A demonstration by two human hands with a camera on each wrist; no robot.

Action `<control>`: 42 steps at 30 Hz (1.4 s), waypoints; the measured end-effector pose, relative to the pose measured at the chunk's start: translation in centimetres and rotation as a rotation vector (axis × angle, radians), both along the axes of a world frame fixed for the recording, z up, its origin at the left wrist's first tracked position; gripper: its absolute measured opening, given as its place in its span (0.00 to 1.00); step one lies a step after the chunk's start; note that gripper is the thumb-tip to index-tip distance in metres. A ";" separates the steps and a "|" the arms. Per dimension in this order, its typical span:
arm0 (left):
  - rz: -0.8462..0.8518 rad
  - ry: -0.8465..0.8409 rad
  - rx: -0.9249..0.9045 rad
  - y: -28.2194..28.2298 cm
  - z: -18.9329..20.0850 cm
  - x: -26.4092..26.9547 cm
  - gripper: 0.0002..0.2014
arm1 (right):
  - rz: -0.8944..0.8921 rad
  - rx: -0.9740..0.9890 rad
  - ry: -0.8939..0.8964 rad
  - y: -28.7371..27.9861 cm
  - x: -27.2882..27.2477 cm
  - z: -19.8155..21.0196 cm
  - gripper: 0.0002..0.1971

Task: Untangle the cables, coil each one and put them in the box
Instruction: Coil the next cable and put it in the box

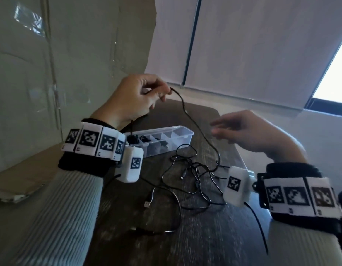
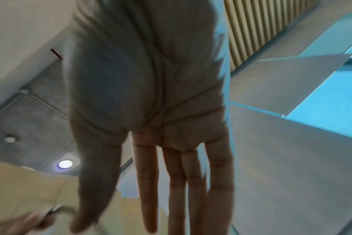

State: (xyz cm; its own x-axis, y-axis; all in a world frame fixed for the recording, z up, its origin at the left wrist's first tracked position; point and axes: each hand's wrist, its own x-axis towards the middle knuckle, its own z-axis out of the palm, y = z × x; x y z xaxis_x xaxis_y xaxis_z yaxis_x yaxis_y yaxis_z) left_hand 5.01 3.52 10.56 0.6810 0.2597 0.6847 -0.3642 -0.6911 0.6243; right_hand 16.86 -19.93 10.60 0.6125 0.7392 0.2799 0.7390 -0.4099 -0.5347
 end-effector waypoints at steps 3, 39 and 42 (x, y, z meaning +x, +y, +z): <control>-0.044 -0.093 0.041 -2.0 0.2 0.7 0.09 | 0.072 -0.011 0.031 2.3 -1.7 -0.2 0.29; -0.056 -0.092 0.122 -4.7 -0.3 2.1 0.06 | -0.091 0.234 -0.031 1.6 -3.7 2.3 0.16; -0.189 0.027 0.064 -4.1 -0.4 1.8 0.06 | -0.166 0.353 -0.115 1.1 -2.6 2.2 0.15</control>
State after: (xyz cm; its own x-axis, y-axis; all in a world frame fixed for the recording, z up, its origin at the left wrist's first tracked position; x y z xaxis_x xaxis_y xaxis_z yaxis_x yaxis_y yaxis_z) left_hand 6.77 -0.54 10.12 0.7315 0.0823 0.6768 -0.4751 -0.6505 0.5926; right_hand 14.26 -18.87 12.80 0.6657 0.4786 0.5725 0.7412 -0.3348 -0.5819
